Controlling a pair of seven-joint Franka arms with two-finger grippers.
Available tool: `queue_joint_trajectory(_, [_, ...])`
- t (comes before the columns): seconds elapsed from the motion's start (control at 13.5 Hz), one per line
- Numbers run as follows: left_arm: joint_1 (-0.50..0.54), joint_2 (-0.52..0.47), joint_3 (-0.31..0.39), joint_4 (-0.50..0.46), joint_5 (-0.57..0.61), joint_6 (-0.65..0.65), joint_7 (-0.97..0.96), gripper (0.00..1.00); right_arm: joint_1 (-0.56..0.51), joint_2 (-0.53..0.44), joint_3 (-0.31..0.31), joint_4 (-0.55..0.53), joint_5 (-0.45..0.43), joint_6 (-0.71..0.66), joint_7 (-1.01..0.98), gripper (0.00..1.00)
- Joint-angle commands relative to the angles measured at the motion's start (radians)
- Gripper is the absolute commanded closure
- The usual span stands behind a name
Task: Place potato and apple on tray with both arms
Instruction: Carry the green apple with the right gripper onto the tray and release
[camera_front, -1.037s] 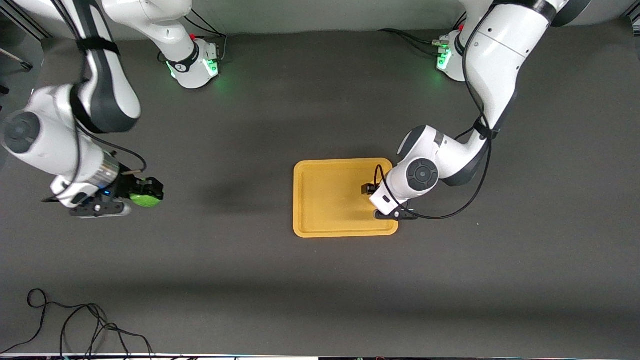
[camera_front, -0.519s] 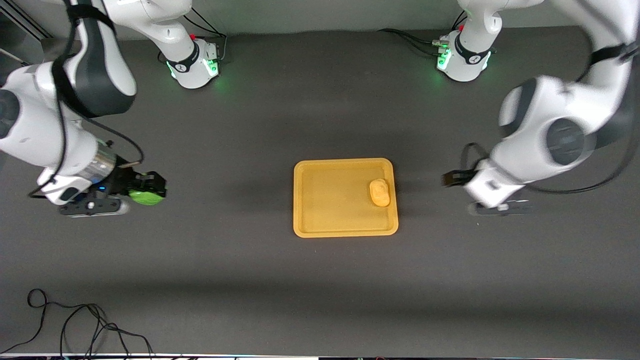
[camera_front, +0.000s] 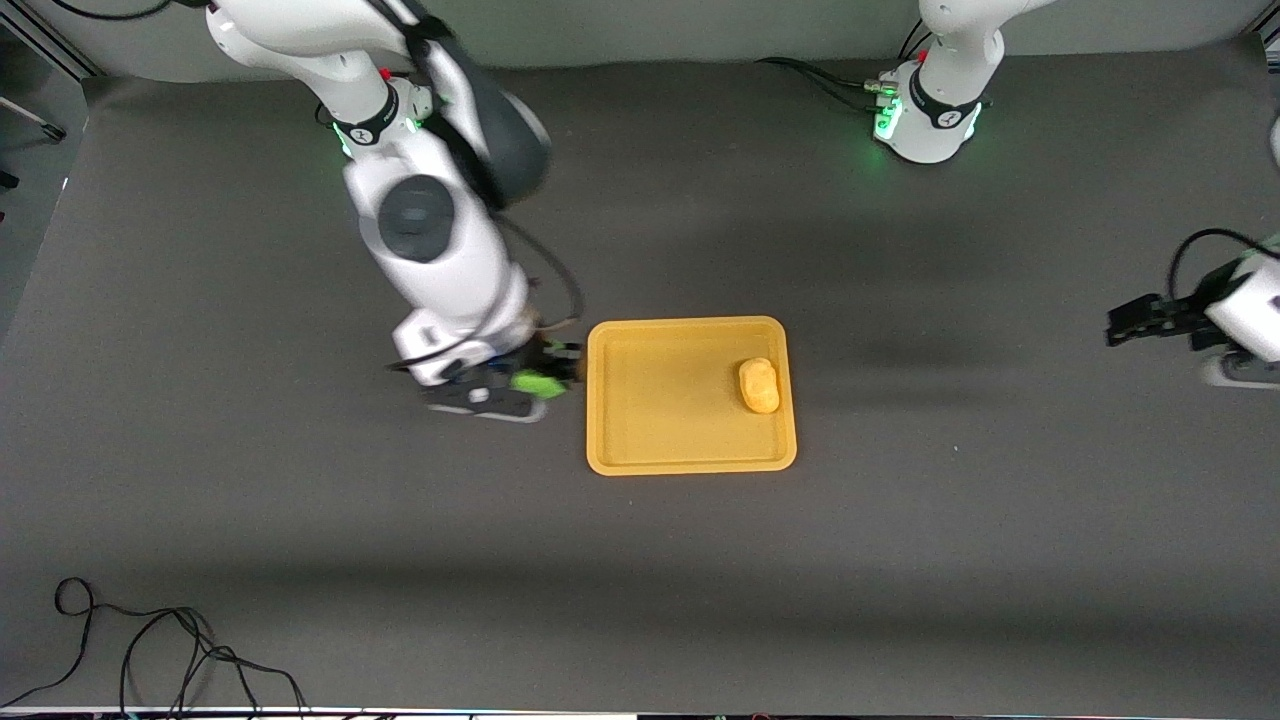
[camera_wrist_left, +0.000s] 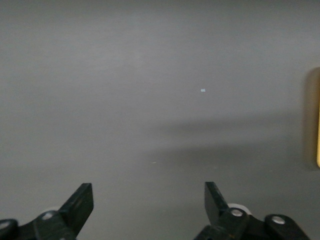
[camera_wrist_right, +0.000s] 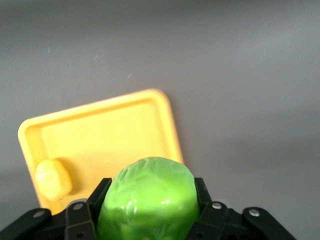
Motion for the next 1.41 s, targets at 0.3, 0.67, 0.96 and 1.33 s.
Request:
queue_joint_trajectory(0.3, [0.024,-0.055,-0.011,-0.031,-0.004,0.03,0.026,0.0,0.14,0.397,-0.018,0.241,-0.068,0.193,0.173,0.57])
queue_joint_trajectory(0.67, [0.006,-0.016,-0.017,0.122,-0.044,-0.119,0.005,0.0,0.17,0.463,-0.019,0.24,-0.068,0.275,0.175,0.56])
queue_joint_trajectory(0.96, [-0.106,-0.016,-0.02,0.19,-0.021,-0.162,-0.021,0.0,0.169,0.475,-0.022,0.24,-0.068,0.276,0.175,0.0])
queue_joint_trajectory(1.33, [-0.105,-0.086,-0.033,0.129,-0.019,-0.164,-0.02,0.0,0.156,0.309,-0.029,0.252,-0.062,0.075,0.167,0.0])
